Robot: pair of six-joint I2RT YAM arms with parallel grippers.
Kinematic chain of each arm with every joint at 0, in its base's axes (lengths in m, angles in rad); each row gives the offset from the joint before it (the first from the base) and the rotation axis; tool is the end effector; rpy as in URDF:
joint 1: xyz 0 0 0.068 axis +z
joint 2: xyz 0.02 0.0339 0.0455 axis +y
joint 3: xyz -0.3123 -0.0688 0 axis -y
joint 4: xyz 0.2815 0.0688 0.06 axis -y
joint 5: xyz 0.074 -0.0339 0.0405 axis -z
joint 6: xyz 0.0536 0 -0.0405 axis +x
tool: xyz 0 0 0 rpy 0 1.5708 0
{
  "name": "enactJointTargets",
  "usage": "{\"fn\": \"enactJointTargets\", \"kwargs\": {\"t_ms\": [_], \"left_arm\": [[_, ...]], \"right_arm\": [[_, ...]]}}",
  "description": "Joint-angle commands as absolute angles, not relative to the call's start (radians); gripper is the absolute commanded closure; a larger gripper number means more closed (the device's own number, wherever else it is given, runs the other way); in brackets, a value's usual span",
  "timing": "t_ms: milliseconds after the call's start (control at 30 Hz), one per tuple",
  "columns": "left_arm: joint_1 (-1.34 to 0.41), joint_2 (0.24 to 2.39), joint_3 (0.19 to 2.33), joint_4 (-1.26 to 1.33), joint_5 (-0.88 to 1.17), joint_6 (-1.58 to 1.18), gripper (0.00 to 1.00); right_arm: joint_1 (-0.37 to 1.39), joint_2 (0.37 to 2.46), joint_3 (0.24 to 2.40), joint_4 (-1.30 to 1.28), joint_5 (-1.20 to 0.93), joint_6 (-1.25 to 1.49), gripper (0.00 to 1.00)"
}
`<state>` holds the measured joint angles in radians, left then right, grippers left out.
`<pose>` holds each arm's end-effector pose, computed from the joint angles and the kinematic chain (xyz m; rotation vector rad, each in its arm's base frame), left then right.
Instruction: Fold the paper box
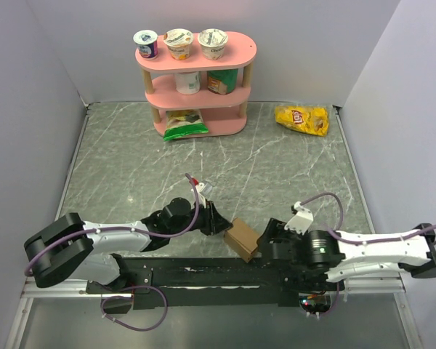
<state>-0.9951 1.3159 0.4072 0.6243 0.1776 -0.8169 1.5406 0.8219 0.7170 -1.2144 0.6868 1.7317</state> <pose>0.1463 -0.2428 0.1950 0.3268 2.0816 -1.3557 0.0377 0.1213 0.2606 0.3438 2.4269 0.3661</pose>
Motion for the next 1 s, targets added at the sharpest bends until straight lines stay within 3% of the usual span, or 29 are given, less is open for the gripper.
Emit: {"fn": "enactJointTargets", "kwargs": {"t_ms": [0,500,967], "left_arm": [[-1.017,1.325,0.408,0.419,0.106,-0.770,0.73],[-1.037,1.325,0.434,0.380,0.080,-0.762,0.73],[-1.038,1.330,0.430,0.374,0.057,-0.767,0.74]], "right_arm": [[1.549,0.694,0.669,-1.149,0.618,1.703,0.26],[1.548,0.716,0.635,-1.043,0.614,1.686,0.30],[1.548,0.756,0.574,-1.023,0.512,1.698,0.61]]}}
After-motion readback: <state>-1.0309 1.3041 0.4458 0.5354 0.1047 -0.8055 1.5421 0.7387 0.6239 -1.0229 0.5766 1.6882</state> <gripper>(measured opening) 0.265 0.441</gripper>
